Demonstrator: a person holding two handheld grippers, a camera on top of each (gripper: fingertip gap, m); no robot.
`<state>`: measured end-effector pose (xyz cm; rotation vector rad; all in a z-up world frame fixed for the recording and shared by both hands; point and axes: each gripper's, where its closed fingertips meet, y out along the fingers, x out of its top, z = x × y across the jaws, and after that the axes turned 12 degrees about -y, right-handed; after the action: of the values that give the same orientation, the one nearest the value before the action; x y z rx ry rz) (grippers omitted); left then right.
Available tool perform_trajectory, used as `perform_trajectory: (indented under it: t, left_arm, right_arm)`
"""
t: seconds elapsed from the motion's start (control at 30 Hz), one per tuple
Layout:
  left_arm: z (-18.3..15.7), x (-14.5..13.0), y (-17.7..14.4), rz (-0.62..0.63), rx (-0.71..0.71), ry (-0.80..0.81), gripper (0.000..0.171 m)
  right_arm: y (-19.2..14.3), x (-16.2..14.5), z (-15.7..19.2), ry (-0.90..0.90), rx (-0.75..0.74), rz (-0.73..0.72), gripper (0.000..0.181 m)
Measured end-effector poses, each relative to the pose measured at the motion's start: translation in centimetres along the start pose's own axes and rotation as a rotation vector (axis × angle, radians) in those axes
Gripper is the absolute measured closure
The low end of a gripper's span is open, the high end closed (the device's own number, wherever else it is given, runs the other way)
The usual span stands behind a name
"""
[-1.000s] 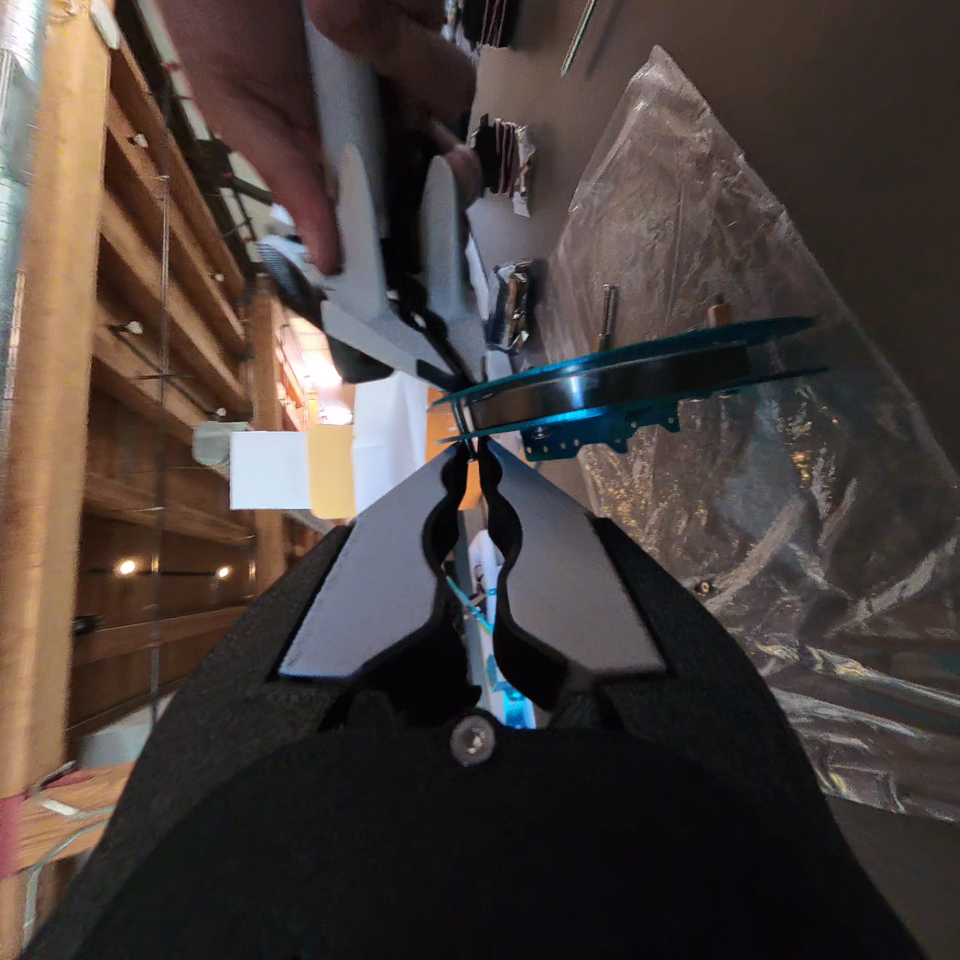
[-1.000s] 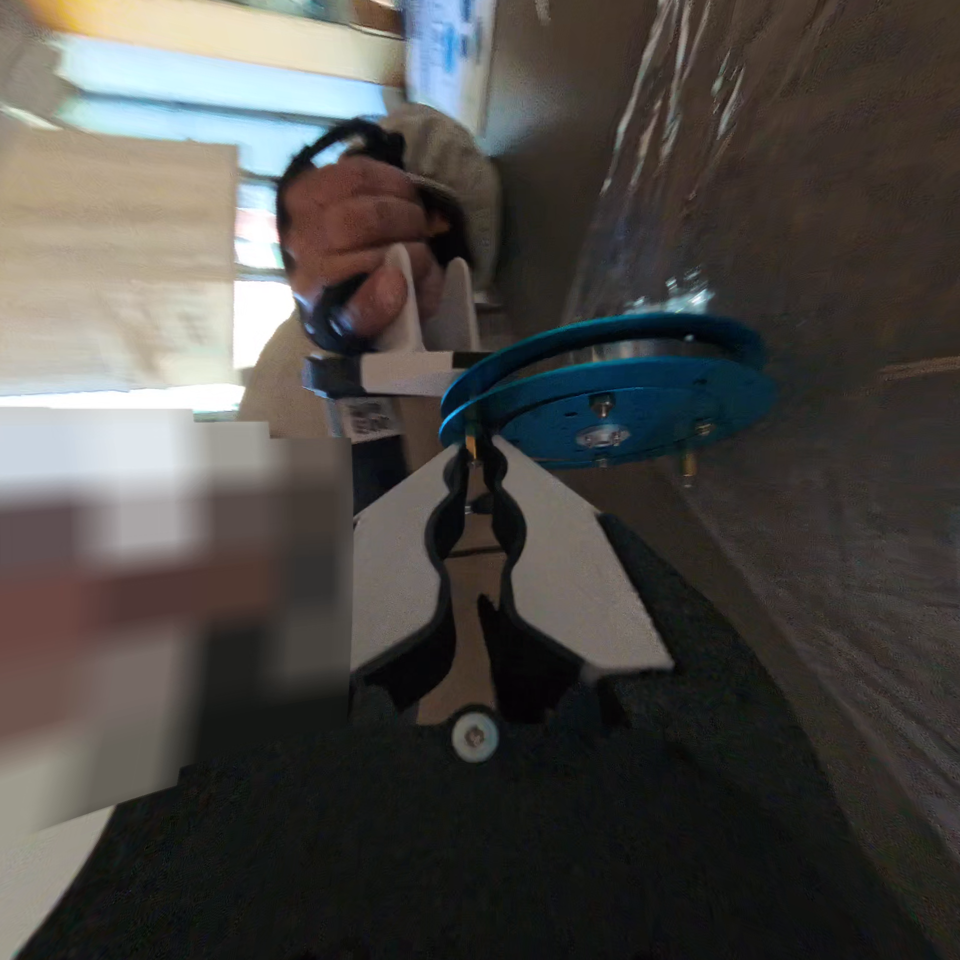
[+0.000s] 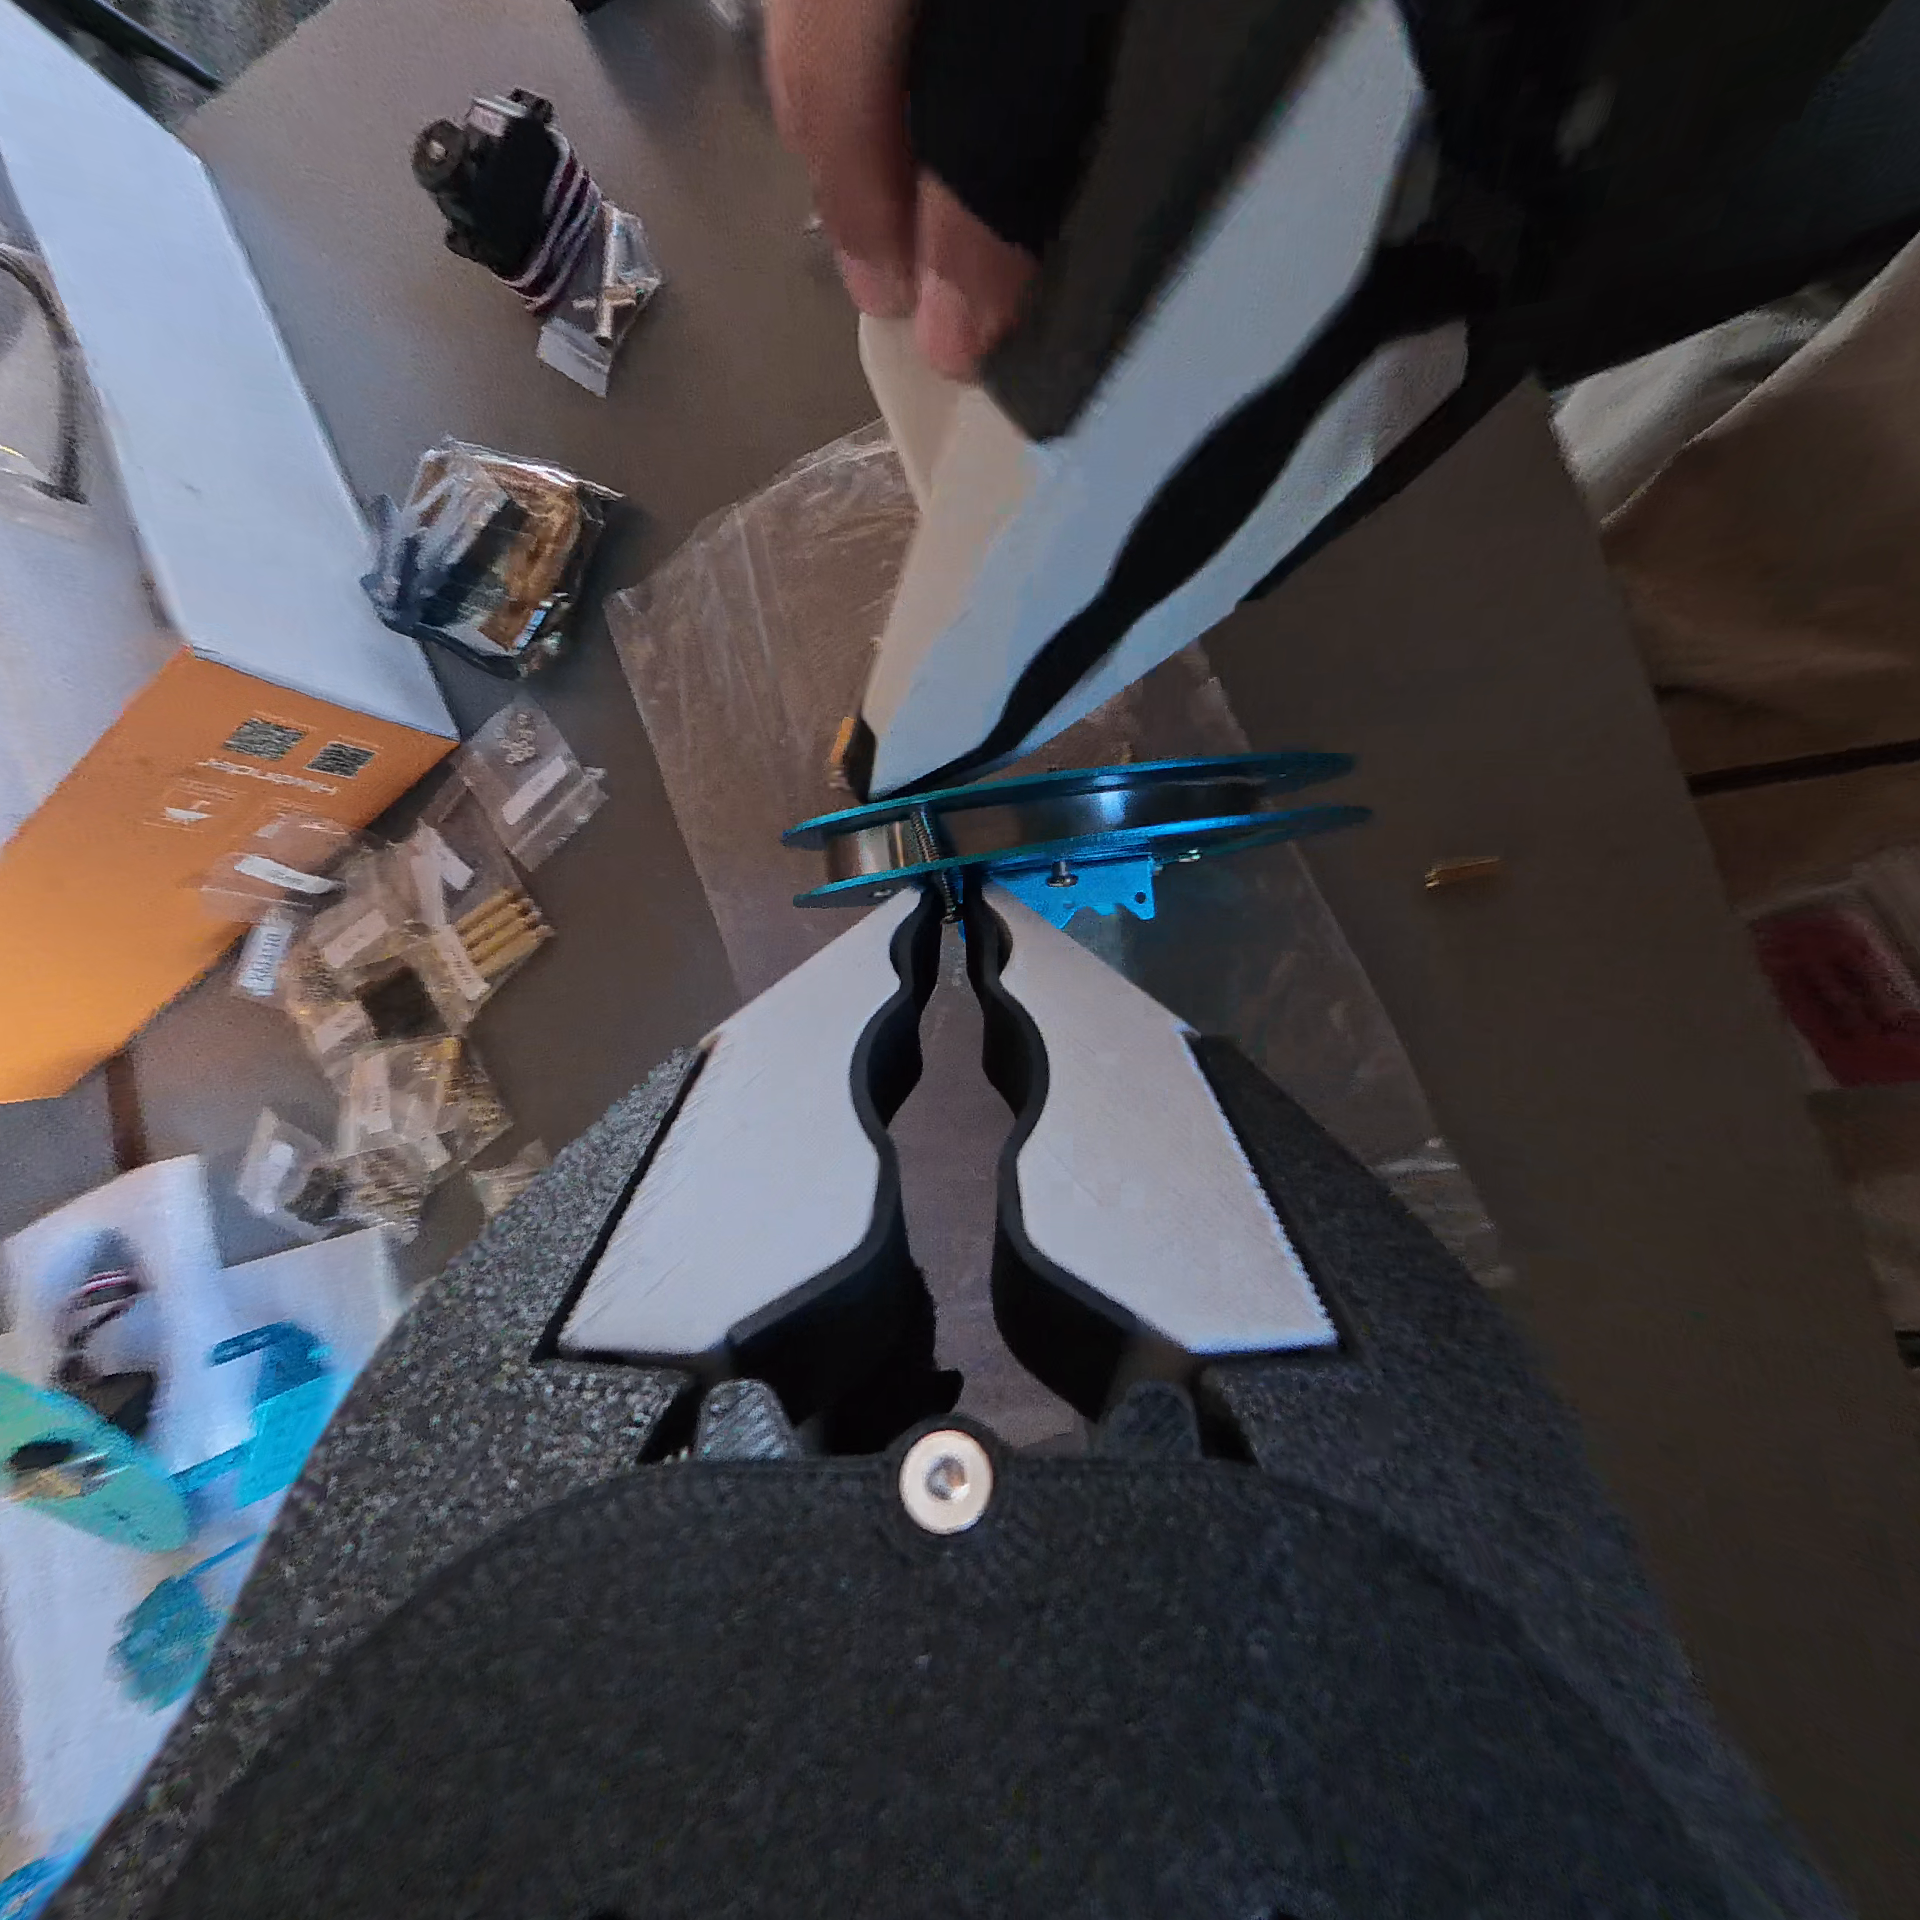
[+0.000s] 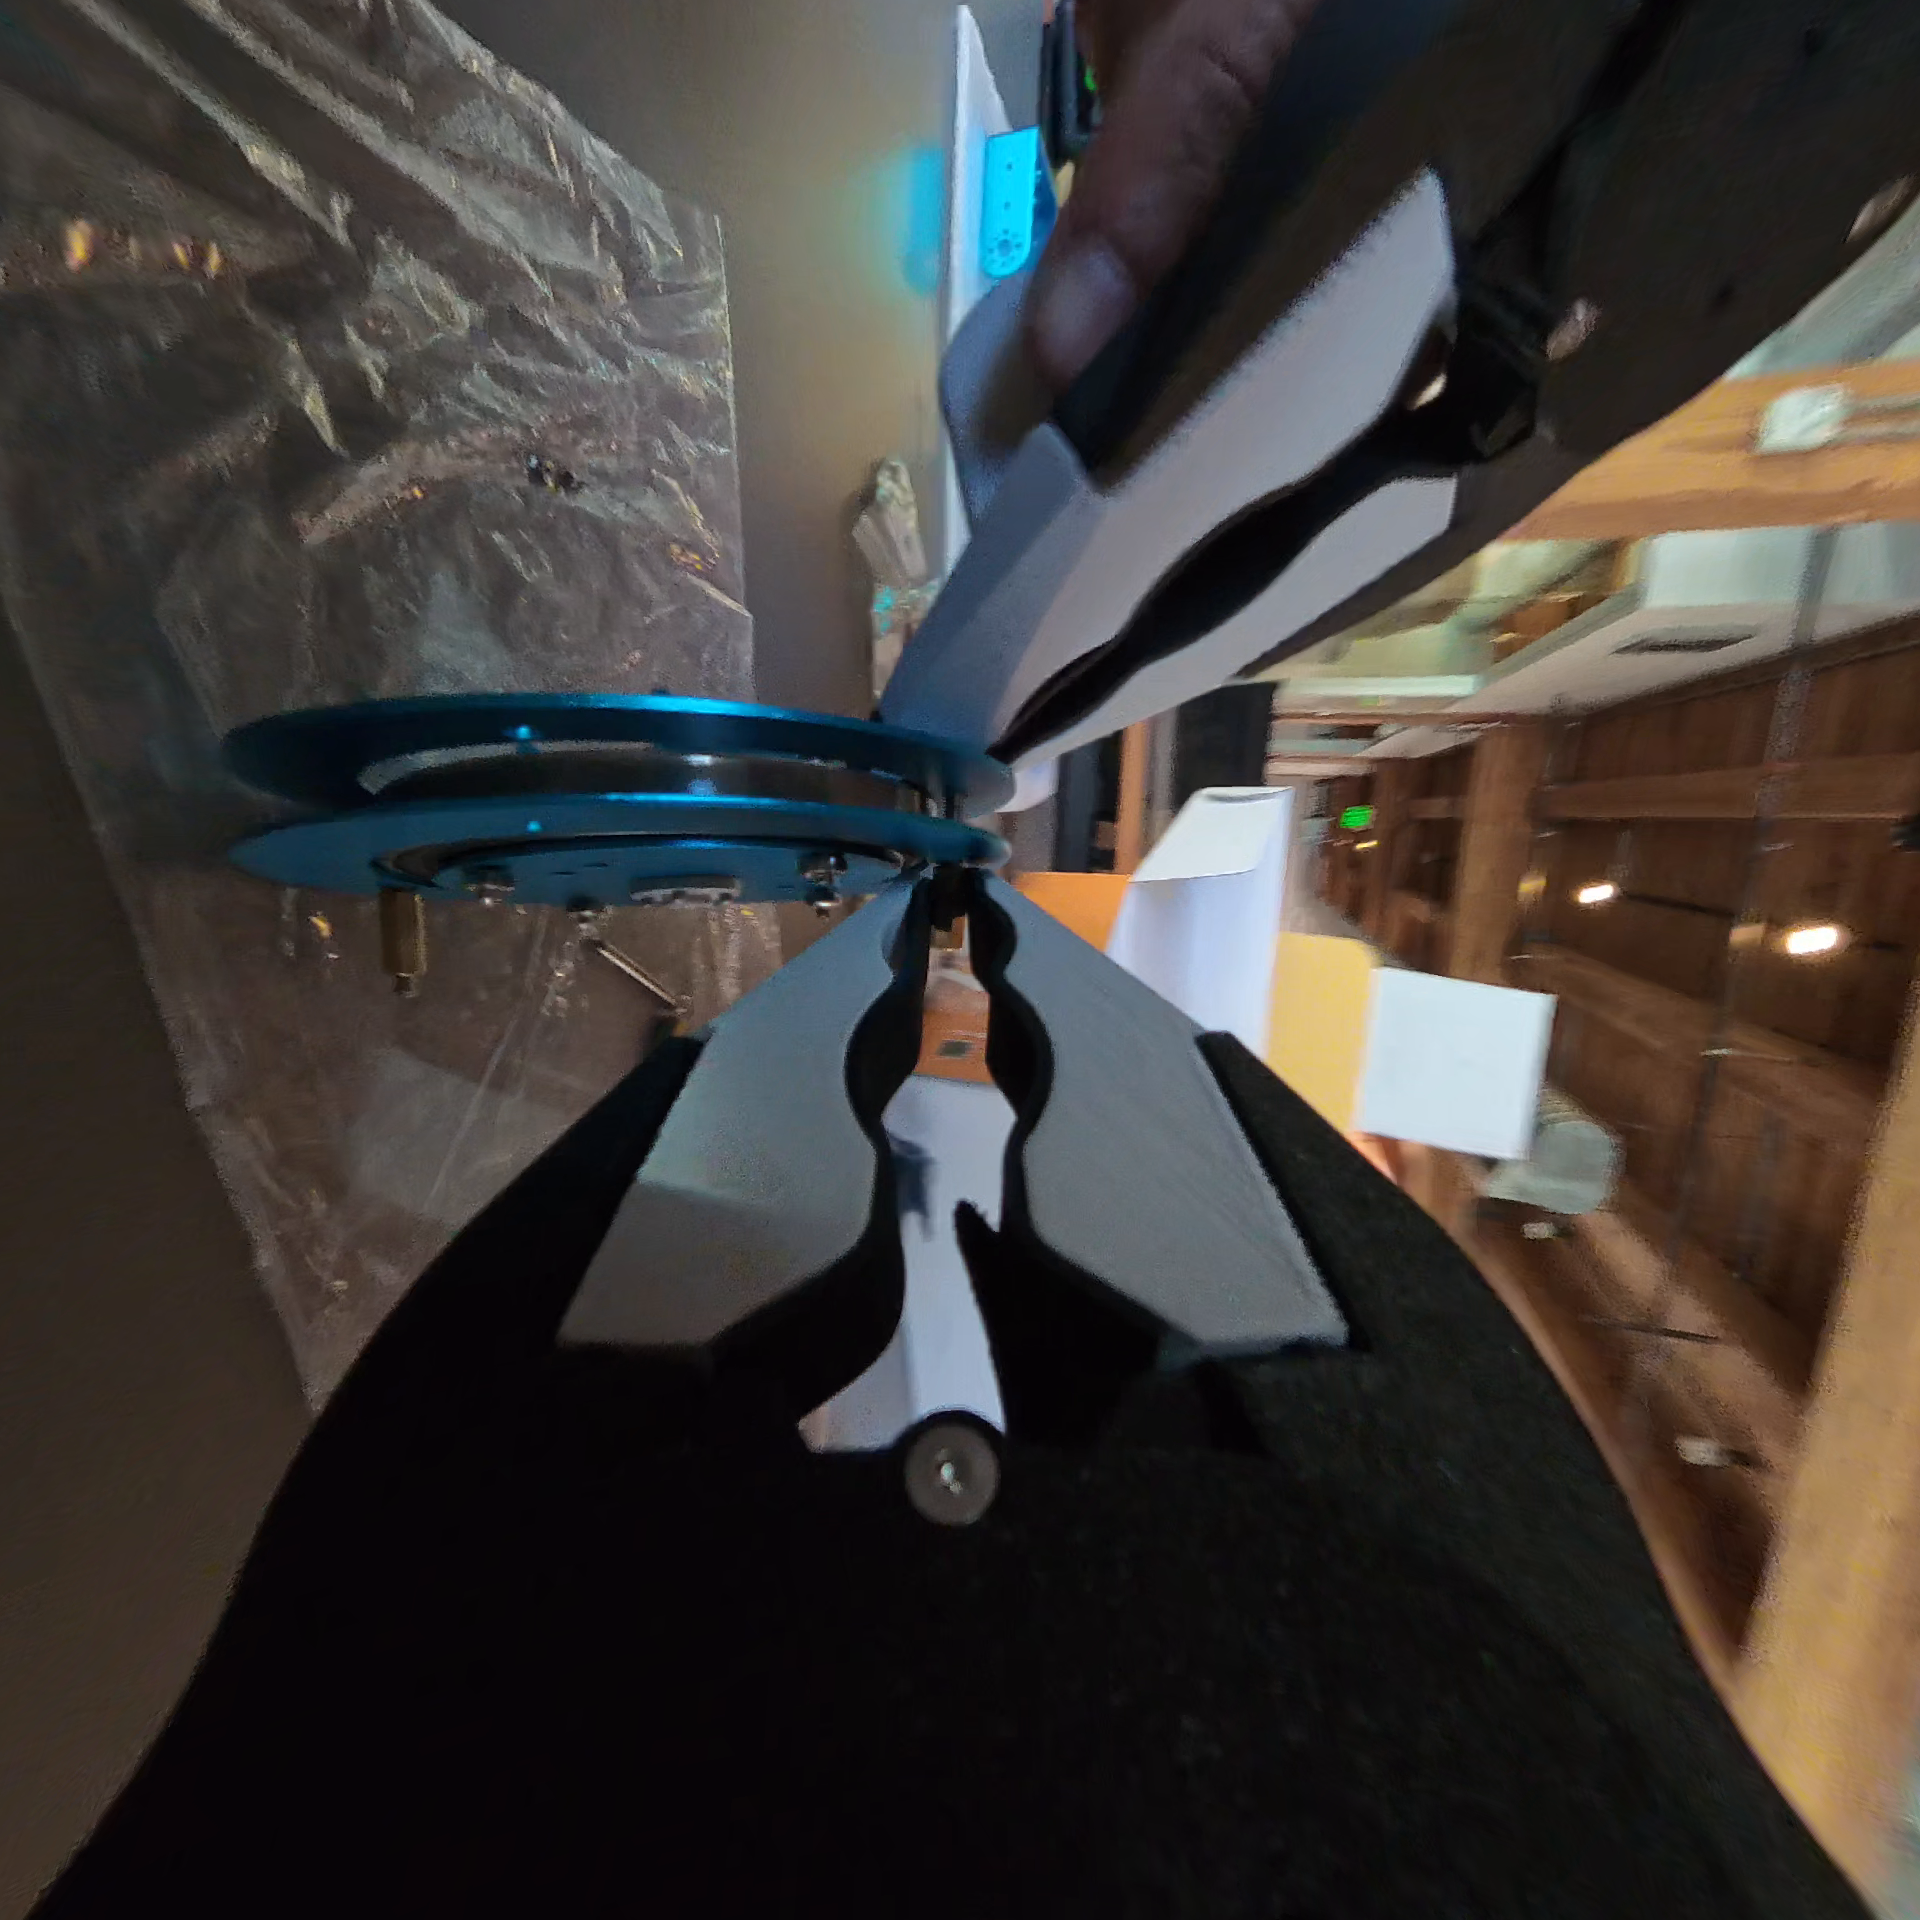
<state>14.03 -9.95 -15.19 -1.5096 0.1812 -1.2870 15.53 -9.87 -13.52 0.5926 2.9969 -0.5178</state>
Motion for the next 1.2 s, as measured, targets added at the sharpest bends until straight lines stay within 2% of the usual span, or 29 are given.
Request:
perform_trajectory:
  t: [0.1,0.33,0.43,0.5,0.57,0.63,0.73,0.87,1.0,1.07,1.2]
  left_arm:
    - [0.3,0.1,0.0,0.001,0.188,0.164,0.17]
    - [0.2,1.4,-0.1,-0.012,0.692,0.552,0.17]
    - [-0.2,2.1,-0.1,-0.03,0.816,0.592,0.171]
    - [-0.1,2.3,-0.1,-0.04,0.877,0.621,0.17]
    - [-0.2,2.3,-0.2,-0.045,0.894,0.628,0.17]
    - [-0.2,2.3,-0.2,-0.056,0.868,0.606,0.17]
    - [-0.1,2.3,-0.1,-0.098,0.793,0.532,0.169]
    - [-0.9,2.0,0.1,-0.173,0.549,0.249,0.168]
    - [-1.6,2.4,-0.4,-0.257,0.355,0.083,0.165]
    - [-1.8,2.5,-0.5,-0.261,0.29,0.062,0.163]
    - [-1.4,2.3,-0.4,-0.241,0.289,0.113,0.162]
  right_arm:
    - [0.0,0.0,0.3,0.309,0.268,-0.052,0.177]
    - [-2.2,0.4,1.2,0.989,1.218,-0.242,0.177]
    - [-3.4,0.5,1.3,1.264,1.709,-0.25,0.178]
    - [-3.6,0.5,1.1,1.442,1.945,-0.242,0.178]
    - [-3.8,0.6,1.0,1.508,2.043,-0.262,0.178]
    - [-3.9,0.7,1.0,1.485,2.013,-0.273,0.178]
    - [-3.7,0.7,1.0,1.397,1.86,-0.298,0.177]
    - [-3.8,1.1,1.2,1.085,1.487,-0.378,0.176]
    - [-3.0,0.7,1.0,0.849,1.106,-0.317,0.176]
    - [-3.0,0.6,1.0,0.745,0.981,-0.293,0.176]
    - [-2.4,0.4,0.7,0.542,0.741,-0.227,0.176]
